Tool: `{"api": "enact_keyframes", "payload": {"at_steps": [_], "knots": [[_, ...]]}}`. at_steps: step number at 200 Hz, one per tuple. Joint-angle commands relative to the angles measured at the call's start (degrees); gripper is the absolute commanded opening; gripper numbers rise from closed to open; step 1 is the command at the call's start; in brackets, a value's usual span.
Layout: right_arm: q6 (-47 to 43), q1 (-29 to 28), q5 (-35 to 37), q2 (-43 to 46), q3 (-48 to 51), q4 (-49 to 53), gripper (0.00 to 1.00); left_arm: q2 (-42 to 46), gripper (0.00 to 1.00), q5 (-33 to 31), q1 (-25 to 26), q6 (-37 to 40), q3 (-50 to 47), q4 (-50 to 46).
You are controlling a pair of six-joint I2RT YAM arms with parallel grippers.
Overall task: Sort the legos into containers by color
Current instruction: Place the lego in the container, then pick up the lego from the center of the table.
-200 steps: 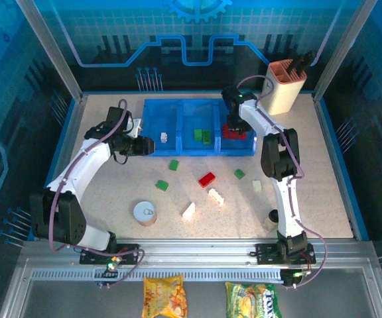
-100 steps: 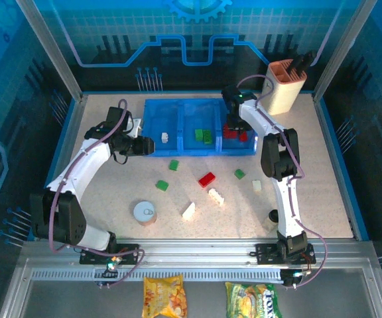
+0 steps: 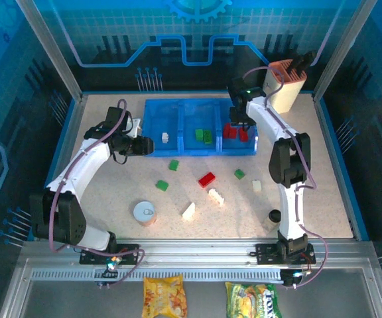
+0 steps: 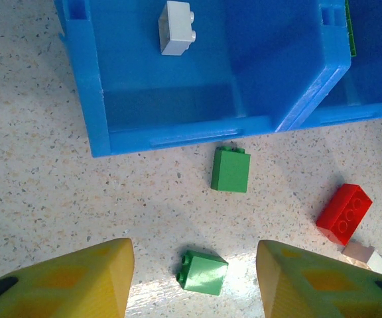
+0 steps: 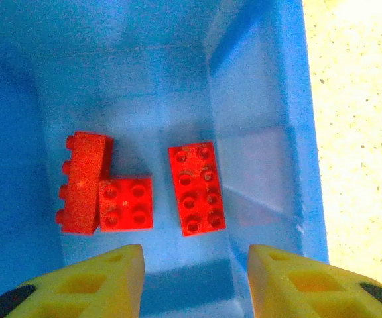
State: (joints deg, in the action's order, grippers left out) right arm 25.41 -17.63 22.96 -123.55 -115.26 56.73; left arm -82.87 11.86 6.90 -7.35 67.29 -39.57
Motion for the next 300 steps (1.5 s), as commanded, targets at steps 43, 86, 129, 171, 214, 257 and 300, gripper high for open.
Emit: {"api": "enact_keyframes", "payload": {"at_steps": [43,86,129,171,214,257,300], "knots": [[-1.2,-1.0,-9.3,12.1,13.7,-1.8,0.46,-1.1,0.53,-2.6,1.6,0.3,2.3,-5.6],[-0.5,-1.2,-12.3,19.3,23.5,-4.4,0.46,-1.6,0.53,-4.8,5.8,-3.3,3.4,-9.9],[-0.3,-1.2,-12.8,23.8,28.9,-5.4,0.46,-1.9,0.53,-8.1,12.3,-7.8,-0.2,-9.7],[-0.1,-1.3,-14.1,26.7,32.8,-6.3,0.46,-4.2,0.54,-10.1,16.6,-9.9,-3.9,-7.0],[-0.3,-1.2,-13.7,28.2,34.8,-6.5,0.46,-9.4,0.56,-14.2,19.3,-10.1,-4.8,-6.3],[-0.6,-1.1,-13.7,28.4,35.3,-6.3,0.46,-14.1,0.59,-19.3,21.5,-8.8,-3.9,-6.3],[-0.8,-1.1,-13.6,28.6,35.1,-5.9,0.46,-16.3,0.63,-17.9,21.6,-7.6,-4.4,-4.3]]}}
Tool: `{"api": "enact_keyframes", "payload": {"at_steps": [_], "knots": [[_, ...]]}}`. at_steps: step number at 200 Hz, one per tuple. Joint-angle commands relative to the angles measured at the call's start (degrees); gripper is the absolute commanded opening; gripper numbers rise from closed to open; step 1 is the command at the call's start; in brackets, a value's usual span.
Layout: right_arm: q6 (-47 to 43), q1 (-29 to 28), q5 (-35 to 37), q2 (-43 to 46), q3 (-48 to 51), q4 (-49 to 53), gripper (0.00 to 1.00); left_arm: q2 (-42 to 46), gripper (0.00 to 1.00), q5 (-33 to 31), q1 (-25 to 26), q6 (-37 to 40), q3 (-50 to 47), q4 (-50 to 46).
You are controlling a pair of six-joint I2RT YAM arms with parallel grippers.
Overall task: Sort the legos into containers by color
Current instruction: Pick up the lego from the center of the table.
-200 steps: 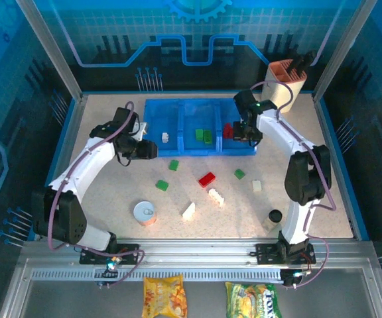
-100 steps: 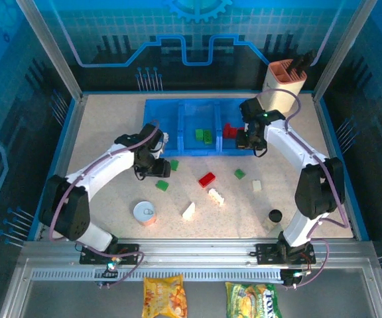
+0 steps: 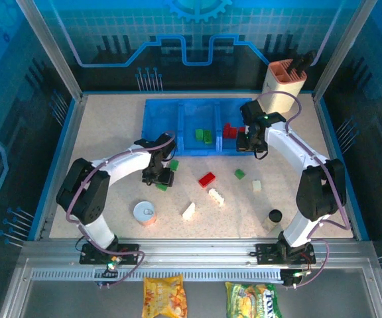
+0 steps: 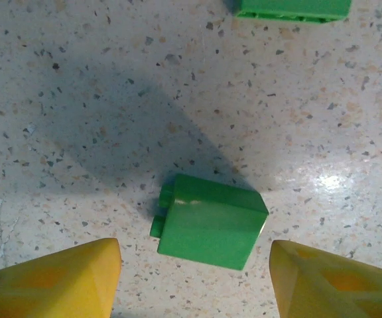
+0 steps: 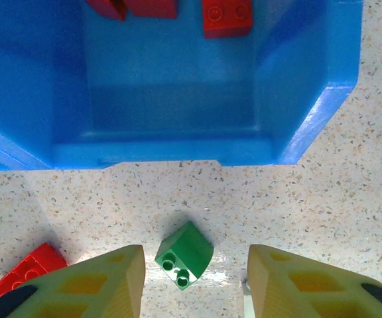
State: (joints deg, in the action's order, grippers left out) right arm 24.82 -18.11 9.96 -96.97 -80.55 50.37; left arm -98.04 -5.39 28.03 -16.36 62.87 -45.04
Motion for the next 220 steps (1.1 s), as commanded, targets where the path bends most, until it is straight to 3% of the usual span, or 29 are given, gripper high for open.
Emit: {"api": "enact_keyframes", "payload": {"at_steps": [1,121,220], "knots": [[-0.2,-0.6,-0.6,2.0,0.3,0.5,0.46,-1.2,0.63,-0.6,0.4,1.4,0.0,1.2],[-0.6,-0.5,-0.5,2.4,0.4,1.0,0.46,-5.4,0.62,2.1,0.5,2.4,-0.2,2.9],[-0.6,-0.4,-0.4,2.7,0.3,1.2,0.45,-5.7,0.51,2.8,0.6,2.7,-0.1,2.4]]}}
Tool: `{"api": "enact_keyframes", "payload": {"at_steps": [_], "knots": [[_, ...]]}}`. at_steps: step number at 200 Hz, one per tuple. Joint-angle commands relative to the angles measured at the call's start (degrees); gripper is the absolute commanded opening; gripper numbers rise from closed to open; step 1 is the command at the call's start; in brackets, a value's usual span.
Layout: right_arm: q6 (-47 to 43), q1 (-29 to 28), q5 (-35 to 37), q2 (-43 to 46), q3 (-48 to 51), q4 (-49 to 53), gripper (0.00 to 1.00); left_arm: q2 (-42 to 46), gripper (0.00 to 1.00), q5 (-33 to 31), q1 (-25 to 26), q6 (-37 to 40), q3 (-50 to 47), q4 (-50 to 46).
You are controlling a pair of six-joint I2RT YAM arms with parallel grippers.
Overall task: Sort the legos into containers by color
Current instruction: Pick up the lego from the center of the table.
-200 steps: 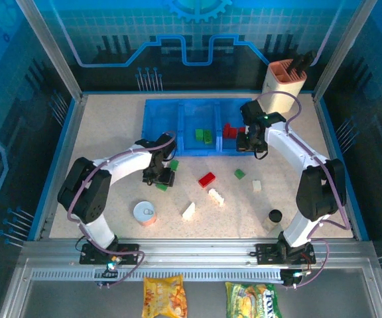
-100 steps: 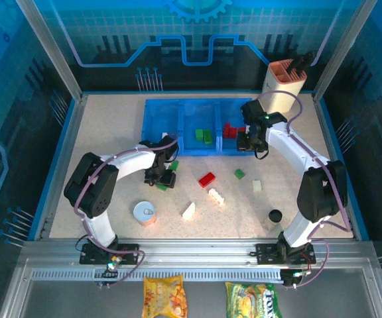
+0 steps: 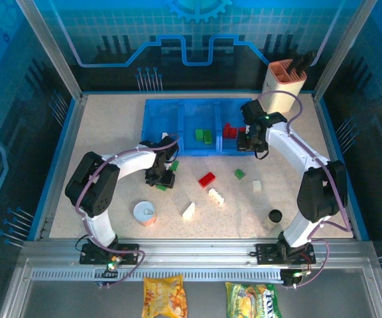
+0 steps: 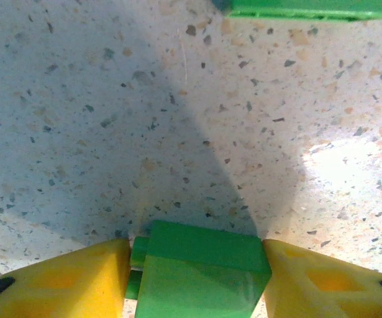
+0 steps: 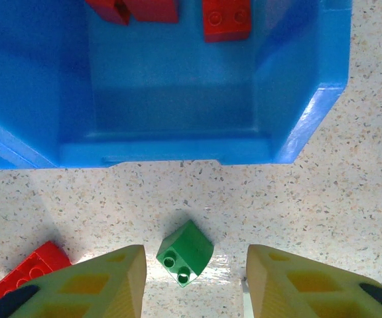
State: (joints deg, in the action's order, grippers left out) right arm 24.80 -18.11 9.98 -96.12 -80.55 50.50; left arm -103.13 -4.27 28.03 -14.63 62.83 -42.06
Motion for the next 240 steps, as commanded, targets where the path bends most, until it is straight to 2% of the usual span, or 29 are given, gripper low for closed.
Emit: {"api": "enact_keyframes", "payload": {"at_steps": [1,57,117,176,240], "knots": [[-0.6,-0.5,-0.5,1.9,0.3,1.1,0.45,-0.6,0.51,1.7,0.6,0.9,-0.1,-0.6],[-0.6,-0.5,-0.1,2.6,0.0,1.7,0.44,1.0,0.44,2.3,0.6,0.9,0.3,-1.0],[-0.7,-0.4,0.2,3.8,-0.1,2.2,0.44,4.2,0.43,3.6,1.9,-0.6,2.5,-2.3],[-0.9,-0.1,0.8,6.1,0.9,2.9,0.44,3.6,0.43,4.4,5.1,-2.7,9.6,-3.3],[-1.0,0.5,1.2,8.9,2.3,3.5,0.44,-1.3,0.43,4.0,7.3,-6.5,21.1,-2.8]]}}
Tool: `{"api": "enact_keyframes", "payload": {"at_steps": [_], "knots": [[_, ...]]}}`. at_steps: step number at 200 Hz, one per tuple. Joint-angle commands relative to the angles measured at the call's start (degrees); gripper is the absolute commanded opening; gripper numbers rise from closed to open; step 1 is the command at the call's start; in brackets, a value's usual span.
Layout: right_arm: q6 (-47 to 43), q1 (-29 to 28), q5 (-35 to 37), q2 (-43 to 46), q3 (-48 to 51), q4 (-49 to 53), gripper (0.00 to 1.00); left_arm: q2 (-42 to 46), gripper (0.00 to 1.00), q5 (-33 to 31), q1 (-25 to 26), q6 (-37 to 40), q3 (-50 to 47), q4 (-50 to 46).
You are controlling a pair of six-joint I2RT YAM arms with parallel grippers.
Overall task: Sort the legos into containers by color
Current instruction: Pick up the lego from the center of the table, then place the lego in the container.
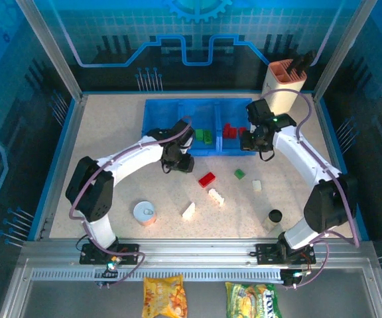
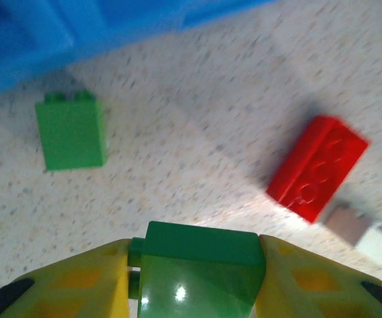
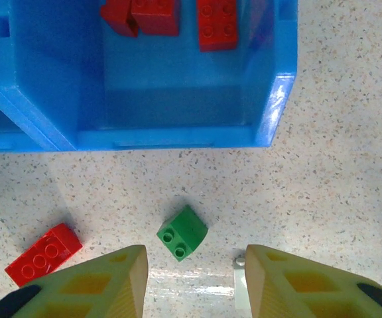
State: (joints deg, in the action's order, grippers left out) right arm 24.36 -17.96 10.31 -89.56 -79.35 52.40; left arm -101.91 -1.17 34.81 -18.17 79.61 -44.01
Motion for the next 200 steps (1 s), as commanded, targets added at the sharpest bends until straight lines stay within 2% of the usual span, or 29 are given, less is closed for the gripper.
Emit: {"api": "enact_keyframes", "payload": {"at_steps": [1,107,163,200], "knots": [[-0.6,0.4,0.9,2.4,1.2,1.6,0.44,-2.5,0.43,0.9,0.6,-3.0,4.5,-0.8],[-0.7,1.2,1.0,5.6,1.8,2.6,0.44,-16.0,0.43,-8.3,0.7,-14.5,24.7,-1.3],[-1.1,1.4,0.9,7.2,1.7,3.2,0.44,-25.2,0.43,-11.6,0.6,-15.6,35.8,-4.9],[-1.5,1.6,0.8,8.0,2.2,3.6,0.44,-29.2,0.43,-13.7,0.3,-15.9,39.0,-6.3]]}}
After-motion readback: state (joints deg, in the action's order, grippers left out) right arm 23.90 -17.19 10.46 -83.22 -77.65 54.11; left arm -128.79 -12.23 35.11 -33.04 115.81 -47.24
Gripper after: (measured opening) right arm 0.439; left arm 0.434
